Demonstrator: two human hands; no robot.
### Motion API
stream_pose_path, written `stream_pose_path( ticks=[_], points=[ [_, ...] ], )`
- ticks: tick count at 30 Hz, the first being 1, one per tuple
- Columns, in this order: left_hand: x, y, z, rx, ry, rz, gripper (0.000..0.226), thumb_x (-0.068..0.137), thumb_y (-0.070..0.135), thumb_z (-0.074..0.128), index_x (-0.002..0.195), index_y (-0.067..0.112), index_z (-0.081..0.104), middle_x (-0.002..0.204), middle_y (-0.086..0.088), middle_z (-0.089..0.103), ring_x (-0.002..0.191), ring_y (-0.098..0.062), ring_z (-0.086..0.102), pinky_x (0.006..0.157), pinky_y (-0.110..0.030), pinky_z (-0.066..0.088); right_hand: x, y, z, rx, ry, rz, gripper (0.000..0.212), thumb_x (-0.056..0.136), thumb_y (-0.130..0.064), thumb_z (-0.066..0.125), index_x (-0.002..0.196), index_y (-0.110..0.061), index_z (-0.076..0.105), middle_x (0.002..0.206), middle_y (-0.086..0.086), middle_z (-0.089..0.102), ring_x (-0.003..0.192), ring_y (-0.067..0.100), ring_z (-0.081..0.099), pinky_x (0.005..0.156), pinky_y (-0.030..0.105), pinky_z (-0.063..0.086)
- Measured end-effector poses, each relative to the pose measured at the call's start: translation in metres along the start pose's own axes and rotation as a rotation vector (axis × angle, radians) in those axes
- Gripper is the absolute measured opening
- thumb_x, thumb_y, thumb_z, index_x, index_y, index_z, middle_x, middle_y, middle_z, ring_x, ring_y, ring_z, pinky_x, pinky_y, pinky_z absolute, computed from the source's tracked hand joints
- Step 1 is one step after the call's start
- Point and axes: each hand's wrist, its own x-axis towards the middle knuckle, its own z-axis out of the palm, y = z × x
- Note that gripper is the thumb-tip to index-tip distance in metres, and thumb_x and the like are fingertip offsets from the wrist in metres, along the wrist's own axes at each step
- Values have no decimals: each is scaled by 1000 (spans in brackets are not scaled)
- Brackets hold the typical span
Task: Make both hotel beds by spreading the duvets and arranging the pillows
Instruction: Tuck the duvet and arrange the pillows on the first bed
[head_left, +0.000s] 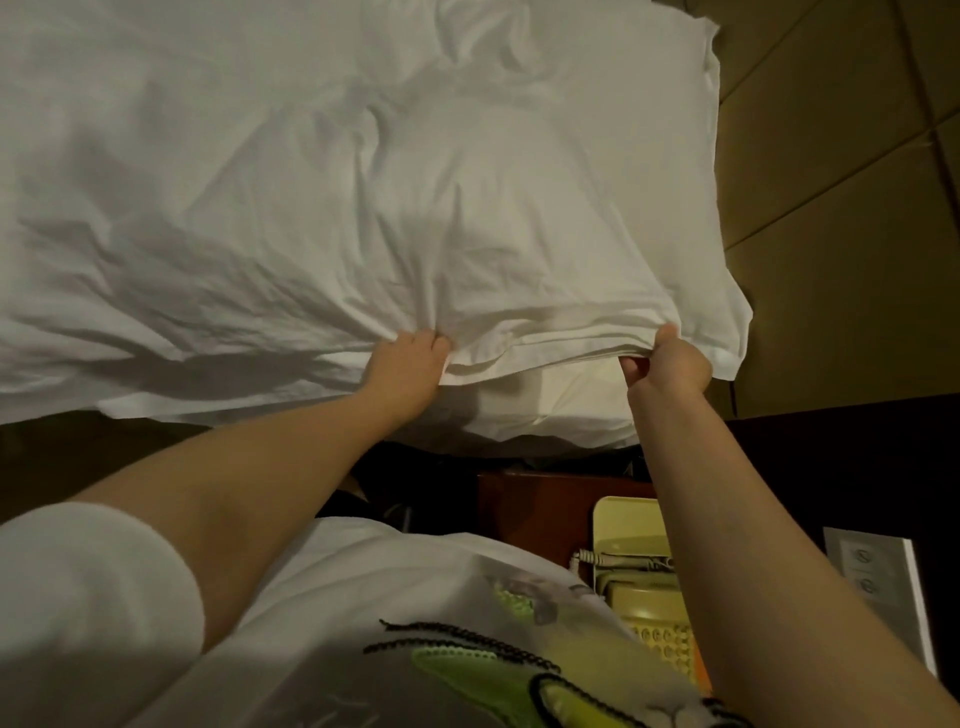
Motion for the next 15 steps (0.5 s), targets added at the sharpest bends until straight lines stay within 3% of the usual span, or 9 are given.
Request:
stream_pose_path(
  ticks=[2,5,7,9,11,12,15],
  points=[
    [11,-5,-18,-87,-42,-3,32,93,14,43,124,9,49,120,-15,55,107,-35,56,83,-42,46,4,-8,-1,-12,-48,-56,20,99,-23,50,110,-7,53,77,0,49,66,10,53,78,26,56],
    [3,-7,-42,-146,41,46,22,91,15,48,110,7,55,113,-15,59,104,-35,56,82,-39,42,13,-26,-3,-97,-96,-236,44,101,-24,45,135,3,43,84,1,54,63,7,50,63,19,51],
    [-9,3,-50,-180,93,52,19,92,14,46,106,5,57,110,-16,59,103,-35,56,80,-38,40,24,-31,-9,-175,-46,-310,45,101,-24,45,136,4,43,113,13,62,62,6,48,70,22,50],
    [-13,11,-41,-148,7,42,22,94,11,42,111,5,55,114,-17,57,104,-35,55,81,-39,41,33,-21,-14,-303,-31,-296,45,100,-26,45,133,6,45,132,23,54,68,12,55,81,30,51],
    [-13,13,-22,-108,-139,74,26,96,13,41,120,6,49,119,-18,54,107,-34,54,82,-39,43,38,2,-20,-478,-14,-246,46,99,-29,46,129,6,49,131,26,54,96,32,63,92,40,48],
    [-15,11,-12,-95,-199,85,30,96,16,43,125,7,46,121,-17,52,109,-34,53,82,-39,43,38,16,-22,-546,6,-234,47,99,-31,46,127,6,51,129,26,55,109,38,58,94,43,47],
    [-32,2,13,-99,-220,82,37,95,25,49,128,10,44,122,-14,51,109,-33,52,79,-38,43,35,50,-24,-562,49,-247,45,98,-35,43,129,-4,52,128,18,56,116,38,53,95,43,43]
  ],
)
